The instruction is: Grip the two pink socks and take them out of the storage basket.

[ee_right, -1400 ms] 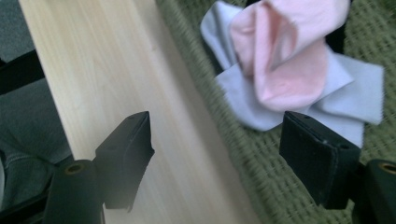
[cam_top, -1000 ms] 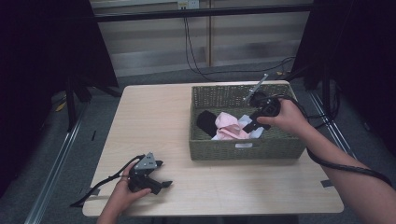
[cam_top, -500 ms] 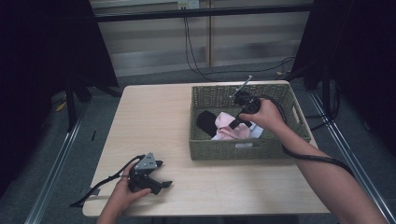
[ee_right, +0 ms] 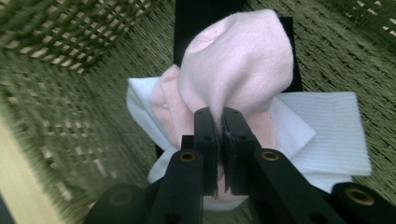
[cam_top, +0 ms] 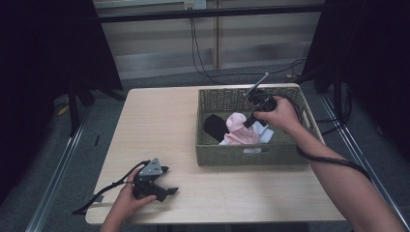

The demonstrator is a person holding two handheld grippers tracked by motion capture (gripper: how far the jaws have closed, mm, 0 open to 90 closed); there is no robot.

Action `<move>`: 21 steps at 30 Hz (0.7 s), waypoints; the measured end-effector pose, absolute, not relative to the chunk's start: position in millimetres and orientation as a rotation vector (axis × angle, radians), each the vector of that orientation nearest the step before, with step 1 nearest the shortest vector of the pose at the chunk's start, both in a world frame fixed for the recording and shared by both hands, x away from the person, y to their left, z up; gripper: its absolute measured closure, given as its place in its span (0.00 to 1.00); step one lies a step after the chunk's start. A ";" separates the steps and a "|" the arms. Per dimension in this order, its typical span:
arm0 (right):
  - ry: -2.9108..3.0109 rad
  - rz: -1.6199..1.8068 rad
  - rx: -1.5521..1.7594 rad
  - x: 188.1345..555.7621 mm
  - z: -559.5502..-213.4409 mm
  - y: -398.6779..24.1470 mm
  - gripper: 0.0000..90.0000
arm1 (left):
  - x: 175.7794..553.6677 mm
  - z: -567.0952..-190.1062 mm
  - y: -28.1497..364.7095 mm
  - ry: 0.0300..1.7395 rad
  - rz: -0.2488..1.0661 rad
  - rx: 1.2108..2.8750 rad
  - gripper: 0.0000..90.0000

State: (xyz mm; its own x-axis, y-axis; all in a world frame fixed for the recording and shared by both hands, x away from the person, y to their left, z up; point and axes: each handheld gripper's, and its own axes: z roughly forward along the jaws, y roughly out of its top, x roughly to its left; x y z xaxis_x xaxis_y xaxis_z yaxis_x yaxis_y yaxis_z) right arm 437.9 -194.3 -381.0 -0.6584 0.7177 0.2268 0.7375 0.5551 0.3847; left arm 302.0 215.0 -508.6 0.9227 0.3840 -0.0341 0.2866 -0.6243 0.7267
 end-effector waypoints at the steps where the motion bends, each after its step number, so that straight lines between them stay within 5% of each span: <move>1: -2.730 -0.705 -1.278 436.7 -377.4 -195.8 0.95 | 302.0 -508.6 215.0 0.473 0.157 2.284 0.14; 21: -2.736 -0.761 -1.222 407.3 -317.8 -222.0 0.94 | 302.0 -508.6 214.9 0.473 0.158 2.283 0.14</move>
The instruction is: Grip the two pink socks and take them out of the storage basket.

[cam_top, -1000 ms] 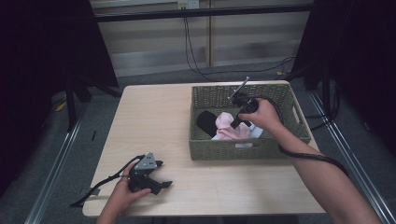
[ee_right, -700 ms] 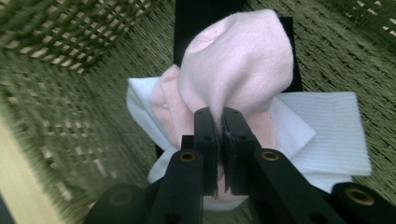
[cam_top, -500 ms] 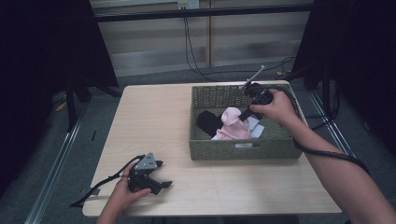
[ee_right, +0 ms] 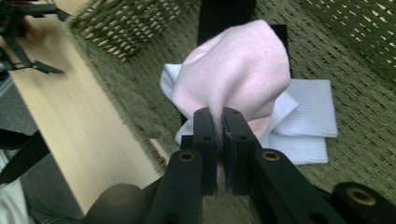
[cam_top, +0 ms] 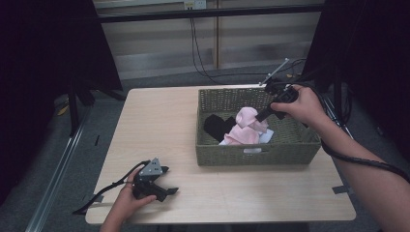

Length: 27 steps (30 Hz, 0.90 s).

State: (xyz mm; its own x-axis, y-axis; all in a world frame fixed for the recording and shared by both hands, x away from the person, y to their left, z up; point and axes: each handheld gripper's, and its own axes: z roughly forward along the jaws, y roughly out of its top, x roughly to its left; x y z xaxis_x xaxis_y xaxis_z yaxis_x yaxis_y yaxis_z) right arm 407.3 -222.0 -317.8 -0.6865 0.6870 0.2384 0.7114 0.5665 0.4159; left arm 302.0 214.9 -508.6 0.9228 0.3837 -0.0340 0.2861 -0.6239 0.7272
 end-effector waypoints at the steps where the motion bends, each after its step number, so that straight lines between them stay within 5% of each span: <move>1: -2.732 -0.769 -1.223 405.5 -315.7 -222.8 0.94 | 302.0 -508.6 214.9 0.473 0.158 2.283 0.14; 27: -2.730 -0.861 -1.042 346.2 -282.1 -232.4 0.95 | 302.0 -508.6 214.9 0.473 0.158 2.283 0.14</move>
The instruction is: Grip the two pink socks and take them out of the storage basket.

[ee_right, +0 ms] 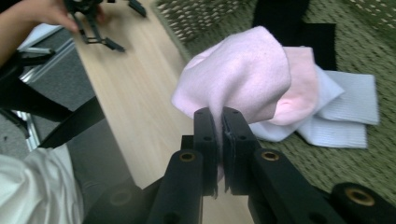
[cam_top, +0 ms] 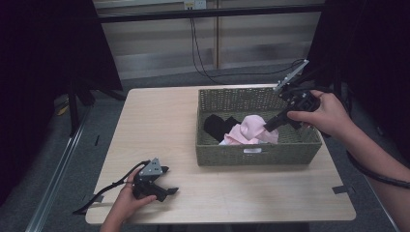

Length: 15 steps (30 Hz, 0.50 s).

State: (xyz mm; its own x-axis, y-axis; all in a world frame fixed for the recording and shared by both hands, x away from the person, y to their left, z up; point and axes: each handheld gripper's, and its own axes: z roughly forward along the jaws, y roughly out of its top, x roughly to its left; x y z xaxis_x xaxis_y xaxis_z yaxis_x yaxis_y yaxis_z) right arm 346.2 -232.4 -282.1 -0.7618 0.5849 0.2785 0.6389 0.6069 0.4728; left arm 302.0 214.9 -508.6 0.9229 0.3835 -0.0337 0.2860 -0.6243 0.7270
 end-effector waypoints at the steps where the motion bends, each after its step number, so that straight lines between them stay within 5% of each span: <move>1: -2.723 -0.868 -1.030 343.4 -281.4 -232.2 0.95 | 302.0 -508.6 214.9 0.473 0.159 2.284 0.14; 15: -2.703 -0.870 -0.882 308.4 -296.3 -217.8 0.94 | 301.7 -509.0 214.7 0.476 0.159 2.280 0.14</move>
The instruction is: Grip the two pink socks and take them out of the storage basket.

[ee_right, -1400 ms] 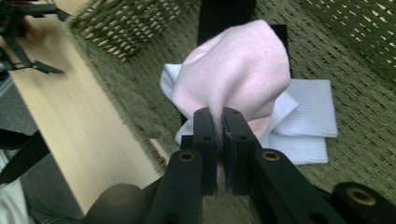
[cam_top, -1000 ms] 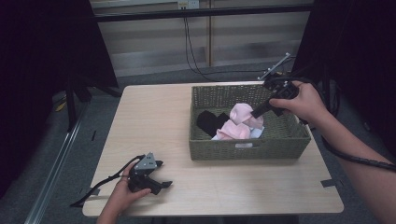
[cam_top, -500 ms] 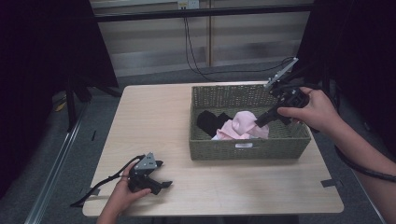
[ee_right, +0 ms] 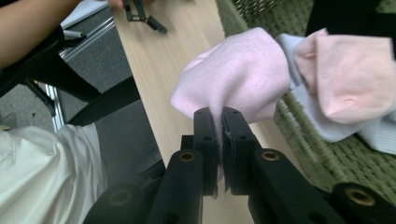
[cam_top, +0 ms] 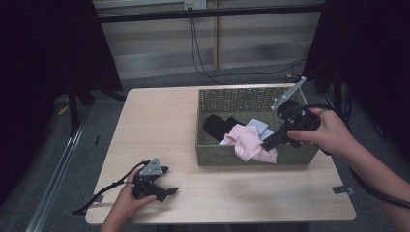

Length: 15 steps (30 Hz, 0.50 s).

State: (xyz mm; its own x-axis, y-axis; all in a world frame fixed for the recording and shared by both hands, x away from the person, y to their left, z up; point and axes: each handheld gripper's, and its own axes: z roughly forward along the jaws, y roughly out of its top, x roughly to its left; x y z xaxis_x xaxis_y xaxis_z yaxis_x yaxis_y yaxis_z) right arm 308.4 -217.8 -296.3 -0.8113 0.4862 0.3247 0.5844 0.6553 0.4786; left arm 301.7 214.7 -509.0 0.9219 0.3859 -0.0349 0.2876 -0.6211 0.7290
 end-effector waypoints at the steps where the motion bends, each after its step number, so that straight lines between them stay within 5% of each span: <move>1: -2.699 -0.864 -0.872 306.8 -299.8 -216.2 0.95 | 301.7 -508.9 214.7 0.476 0.159 2.280 0.14; 15: -2.732 -0.739 -0.820 302.8 -341.7 -202.8 0.94 | 301.7 -508.9 214.8 0.476 0.159 2.280 0.14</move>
